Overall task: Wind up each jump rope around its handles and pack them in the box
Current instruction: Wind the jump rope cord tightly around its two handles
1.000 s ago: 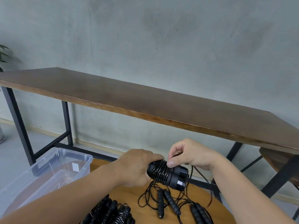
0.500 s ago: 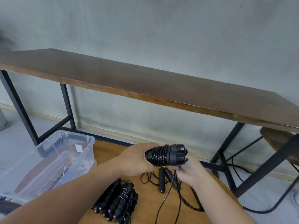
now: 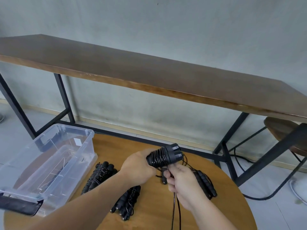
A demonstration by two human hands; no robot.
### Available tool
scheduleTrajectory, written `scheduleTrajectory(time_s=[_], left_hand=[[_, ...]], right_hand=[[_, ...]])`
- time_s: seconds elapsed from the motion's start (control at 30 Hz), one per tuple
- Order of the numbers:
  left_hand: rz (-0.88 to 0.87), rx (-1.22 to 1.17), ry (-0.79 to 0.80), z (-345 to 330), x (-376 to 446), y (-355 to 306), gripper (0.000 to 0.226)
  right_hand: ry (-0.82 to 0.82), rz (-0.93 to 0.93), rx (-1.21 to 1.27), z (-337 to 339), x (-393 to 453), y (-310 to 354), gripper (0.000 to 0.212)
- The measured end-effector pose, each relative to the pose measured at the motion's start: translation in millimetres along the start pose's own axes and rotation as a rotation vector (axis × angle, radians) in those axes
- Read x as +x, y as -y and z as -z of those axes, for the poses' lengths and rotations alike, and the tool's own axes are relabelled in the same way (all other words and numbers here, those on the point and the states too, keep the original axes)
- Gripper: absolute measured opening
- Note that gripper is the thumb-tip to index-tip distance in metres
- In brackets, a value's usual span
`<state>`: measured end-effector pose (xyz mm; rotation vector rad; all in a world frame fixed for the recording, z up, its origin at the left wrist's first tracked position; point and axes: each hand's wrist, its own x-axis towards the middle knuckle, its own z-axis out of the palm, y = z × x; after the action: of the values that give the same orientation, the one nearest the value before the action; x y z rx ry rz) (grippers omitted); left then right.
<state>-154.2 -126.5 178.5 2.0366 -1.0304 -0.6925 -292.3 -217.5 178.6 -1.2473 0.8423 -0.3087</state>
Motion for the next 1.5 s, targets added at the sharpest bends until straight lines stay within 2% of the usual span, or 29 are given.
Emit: scheduleTrajectory(time_s=[0.17, 0.37, 0.47, 0.57, 0.73, 0.83, 1.0, 1.1, 1.17, 1.27, 1.5], left_hand=[[0.047, 0.201, -0.032, -9.6, 2.5, 3.6, 0.048], [0.033, 0.465, -0.052, -11.5, 6.3, 7.2, 0.04], [0.01, 0.606, -0.023, -11.8, 6.3, 7.4, 0.039], [-0.022, 0.689, 0.035, -9.9, 5.2, 5.3, 0.041], [-0.157, 0.75, 0.182, -3.0, 2.5, -1.6, 0.047], [-0.229, 0.741, 0.271, 4.0, -0.2, -8.2, 0.045], [-0.279, 0.583, 0.359, 17.0, -7.0, -13.1, 0.04], [-0.25, 0.326, 0.43, 21.9, -13.7, -14.2, 0.048], [-0.232, 0.095, 0.413, 25.6, -16.2, -15.2, 0.053], [-0.223, -0.056, 0.358, 27.3, -16.4, -16.2, 0.054], [-0.167, -0.159, 0.26, 24.6, -11.5, -11.8, 0.047]], right_hand=[[-0.065, -0.023, -0.41, 1.6, -4.6, -3.6, 0.03], [0.05, 0.054, -0.959, 4.4, -9.6, 12.8, 0.028], [0.128, 0.074, -1.242, 5.5, -10.8, 29.4, 0.034], [0.181, 0.14, -1.408, 6.2, -12.7, 52.1, 0.035], [0.341, 0.214, -1.537, 6.6, -9.2, 88.2, 0.014], [0.44, 0.196, -1.481, 9.4, -1.6, 101.4, 0.017], [0.506, 0.143, -1.256, 23.8, 20.2, 105.8, 0.027], [0.487, 0.105, -1.016, 38.6, 28.3, 101.7, 0.025], [0.474, 0.05, -0.7, 45.5, 33.0, 91.9, 0.021], [0.438, 0.013, -0.305, 46.6, 37.3, 76.2, 0.009], [0.364, -0.007, 0.027, 37.5, 43.5, 53.4, 0.013]])
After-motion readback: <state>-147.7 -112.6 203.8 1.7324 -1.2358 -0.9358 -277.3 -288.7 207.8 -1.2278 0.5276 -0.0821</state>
